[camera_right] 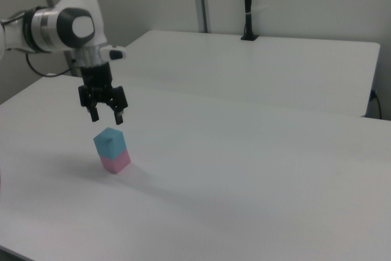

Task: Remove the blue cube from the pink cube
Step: 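Lower the gripper onto the light-blue cube atop the pink cube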

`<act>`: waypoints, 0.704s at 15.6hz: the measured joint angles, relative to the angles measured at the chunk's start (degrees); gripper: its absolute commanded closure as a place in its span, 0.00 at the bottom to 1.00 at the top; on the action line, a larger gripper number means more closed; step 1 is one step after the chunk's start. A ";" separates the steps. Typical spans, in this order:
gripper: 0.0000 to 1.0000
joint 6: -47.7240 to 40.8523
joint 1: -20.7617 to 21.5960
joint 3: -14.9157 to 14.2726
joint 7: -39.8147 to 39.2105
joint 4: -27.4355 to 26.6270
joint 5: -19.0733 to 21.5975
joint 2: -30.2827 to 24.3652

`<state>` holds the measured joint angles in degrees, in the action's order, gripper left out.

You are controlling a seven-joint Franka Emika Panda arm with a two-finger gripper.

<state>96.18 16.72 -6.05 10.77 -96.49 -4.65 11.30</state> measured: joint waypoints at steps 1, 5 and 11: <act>0.00 1.34 1.49 -0.21 1.45 -0.04 0.01 1.37; 0.00 6.60 3.96 -0.40 5.44 -0.42 0.01 5.77; 0.51 6.84 3.93 -0.79 5.25 -1.55 0.00 7.45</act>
<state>103.02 20.65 -6.84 16.02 -98.05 -4.65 18.75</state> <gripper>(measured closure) 0.176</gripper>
